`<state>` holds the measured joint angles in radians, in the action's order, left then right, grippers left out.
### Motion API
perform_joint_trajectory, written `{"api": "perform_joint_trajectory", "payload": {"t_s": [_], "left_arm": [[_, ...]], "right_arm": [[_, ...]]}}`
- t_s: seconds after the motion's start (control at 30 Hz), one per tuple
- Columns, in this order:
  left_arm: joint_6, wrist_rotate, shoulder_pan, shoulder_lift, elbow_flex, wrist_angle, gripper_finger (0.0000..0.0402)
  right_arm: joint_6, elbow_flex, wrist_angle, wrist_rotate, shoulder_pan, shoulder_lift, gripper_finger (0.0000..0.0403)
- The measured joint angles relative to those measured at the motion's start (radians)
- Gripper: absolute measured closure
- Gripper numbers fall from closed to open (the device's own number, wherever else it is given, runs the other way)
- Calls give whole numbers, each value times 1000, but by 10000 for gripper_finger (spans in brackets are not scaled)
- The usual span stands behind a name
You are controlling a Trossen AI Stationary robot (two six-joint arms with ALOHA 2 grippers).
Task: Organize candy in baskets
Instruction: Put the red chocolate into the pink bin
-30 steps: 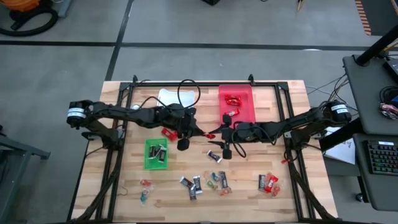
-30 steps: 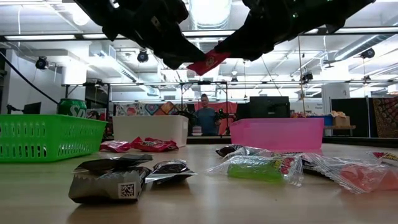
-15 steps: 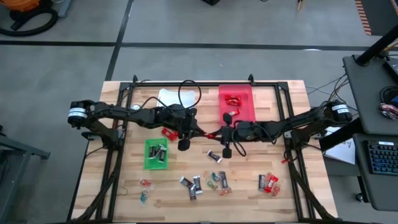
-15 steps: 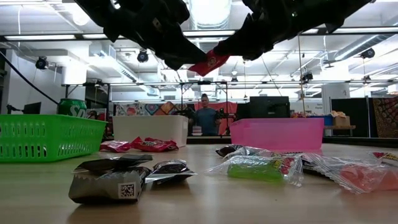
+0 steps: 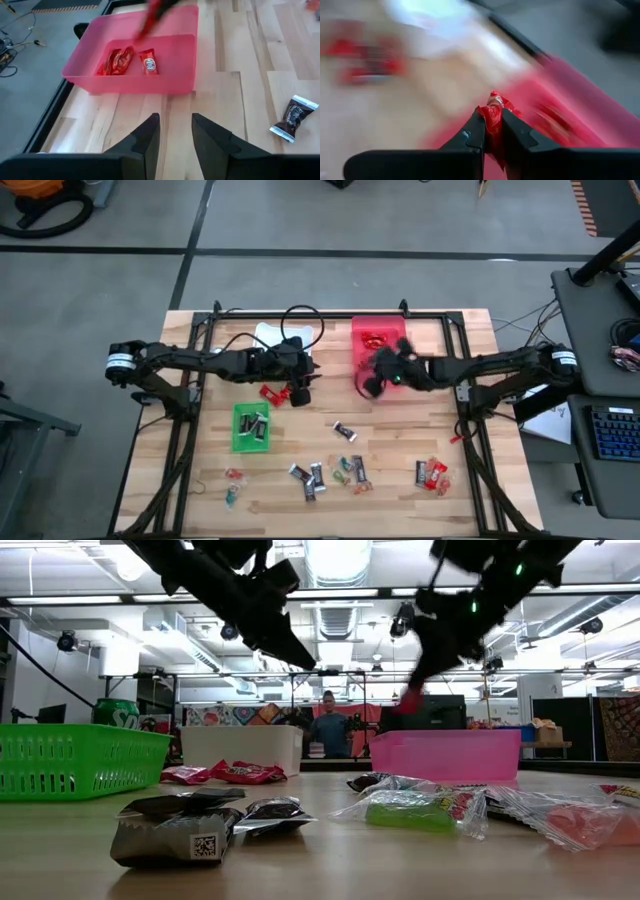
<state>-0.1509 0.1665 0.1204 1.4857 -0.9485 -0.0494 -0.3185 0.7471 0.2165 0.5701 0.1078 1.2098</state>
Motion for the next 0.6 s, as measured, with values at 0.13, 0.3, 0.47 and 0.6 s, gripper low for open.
{"api": "perform_joint_trajectory", "payload": {"t_s": [0.13,0.3,0.47,0.6], "left_arm": [[6,0,0,0,0,0,304],[21,0,0,0,1,0,303],[25,0,0,0,2,0,303],[25,0,0,0,2,0,303]], "right_arm": [[-124,-3,122,92,127,16,373],[-108,-13,116,58,239,55,373],[-64,-13,104,57,291,83,369],[-49,-13,100,56,299,88,340]]}}
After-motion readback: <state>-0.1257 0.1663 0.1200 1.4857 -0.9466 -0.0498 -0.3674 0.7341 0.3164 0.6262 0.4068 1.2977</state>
